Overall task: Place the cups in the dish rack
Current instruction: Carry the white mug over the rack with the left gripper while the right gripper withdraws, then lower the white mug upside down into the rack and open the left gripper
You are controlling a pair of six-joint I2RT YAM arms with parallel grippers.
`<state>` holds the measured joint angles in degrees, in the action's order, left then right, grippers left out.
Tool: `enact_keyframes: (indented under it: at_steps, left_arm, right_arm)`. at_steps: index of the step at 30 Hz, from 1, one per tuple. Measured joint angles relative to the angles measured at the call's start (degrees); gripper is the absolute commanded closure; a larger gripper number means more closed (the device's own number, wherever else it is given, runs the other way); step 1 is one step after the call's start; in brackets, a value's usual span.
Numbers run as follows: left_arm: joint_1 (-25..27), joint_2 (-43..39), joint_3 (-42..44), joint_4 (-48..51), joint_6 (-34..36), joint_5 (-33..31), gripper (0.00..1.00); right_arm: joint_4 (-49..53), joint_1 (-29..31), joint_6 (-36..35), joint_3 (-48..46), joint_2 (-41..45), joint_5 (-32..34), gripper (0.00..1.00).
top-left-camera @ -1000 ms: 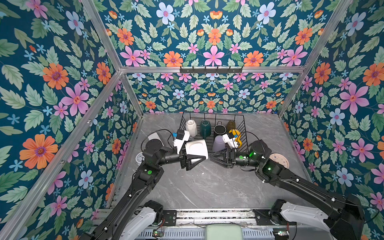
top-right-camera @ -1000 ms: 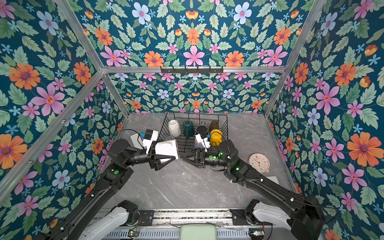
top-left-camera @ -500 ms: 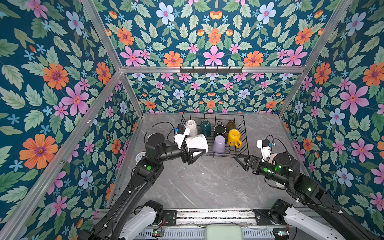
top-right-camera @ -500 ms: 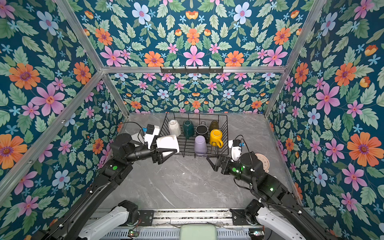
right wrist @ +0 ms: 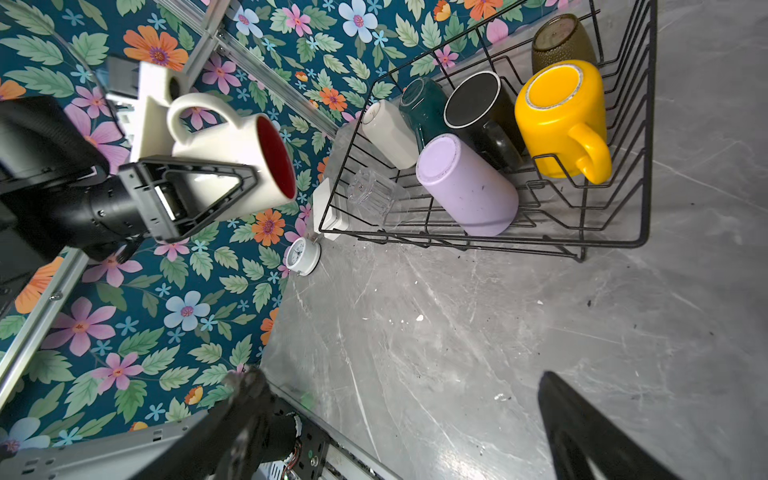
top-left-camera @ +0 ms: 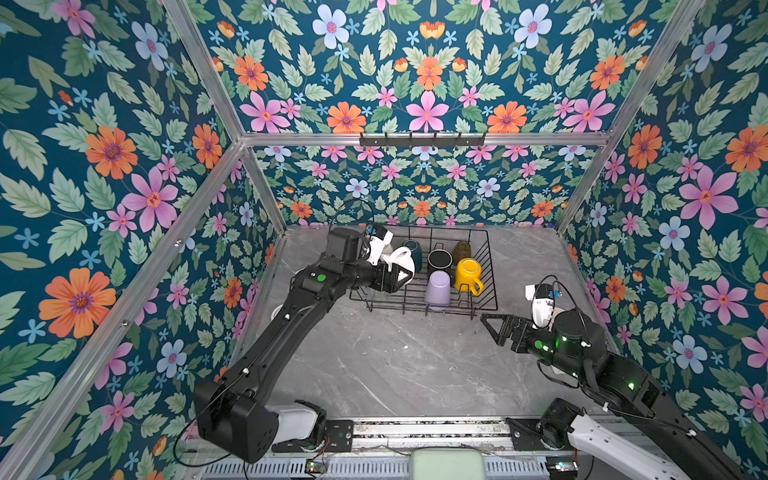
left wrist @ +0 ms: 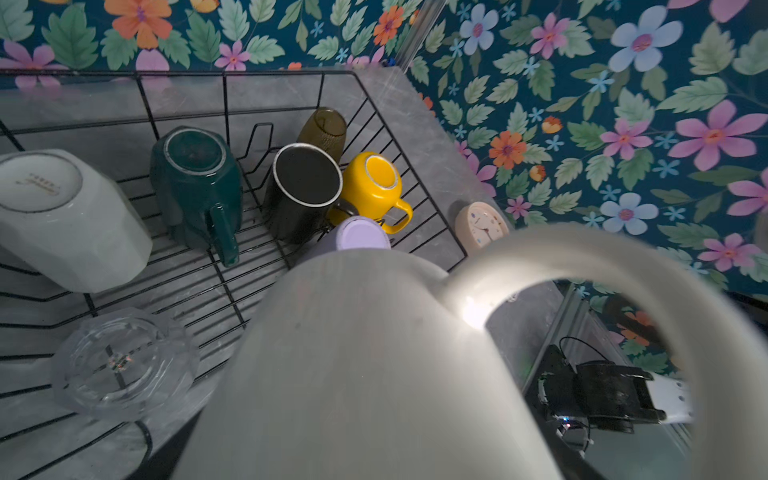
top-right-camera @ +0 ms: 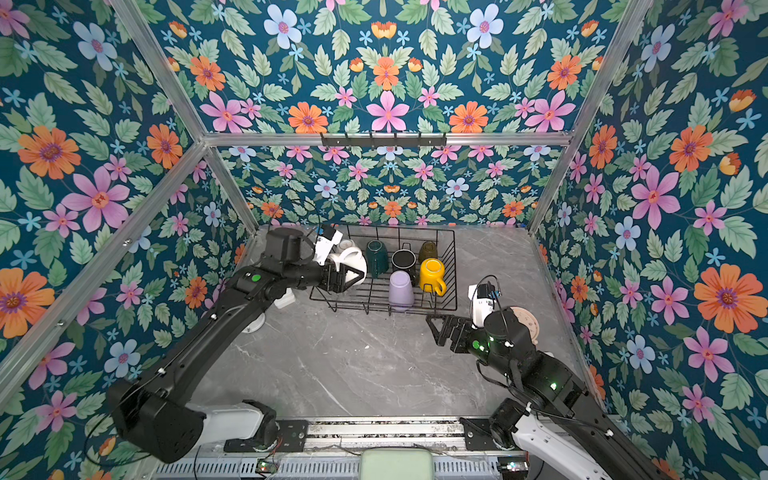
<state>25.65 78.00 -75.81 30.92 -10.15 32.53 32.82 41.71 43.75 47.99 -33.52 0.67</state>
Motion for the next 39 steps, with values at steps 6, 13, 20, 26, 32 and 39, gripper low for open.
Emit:
enact_keyframes:
  at_steps: [6,13,20,26,32,39]
  left_arm:
    - [1.03,9.53,-8.90,7.54,1.22,-6.14,1.00]
    - [3.85,19.78,-16.04,13.27,2.84,-12.55,1.00]
    - [6.54,27.85,-21.18,16.98,4.48,-17.84,1.00]
    - [7.65,31.34,-23.34,18.38,5.22,-21.20,1.00]
    - [8.76,35.93,-24.81,20.46,5.97,-22.38,1.00]
    - [9.01,39.06,-25.70,20.94,5.99,-24.24,1.00]
  right_arm:
    - [1.60,0.00,-0.42,-0.17,2.56,0.96,0.01]
    - [3.50,0.00,-0.61,-0.22,4.11,1.40,0.01]
    - [3.74,0.00,-0.57,-0.22,4.42,1.36,0.01]
    - [3.87,0.00,-0.44,-0.55,5.05,1.36,0.01]
    - [4.37,0.00,-0.09,-1.31,5.75,1.31,0.01]
    - [4.44,0.00,0.98,-1.97,6.08,1.09,0.01]
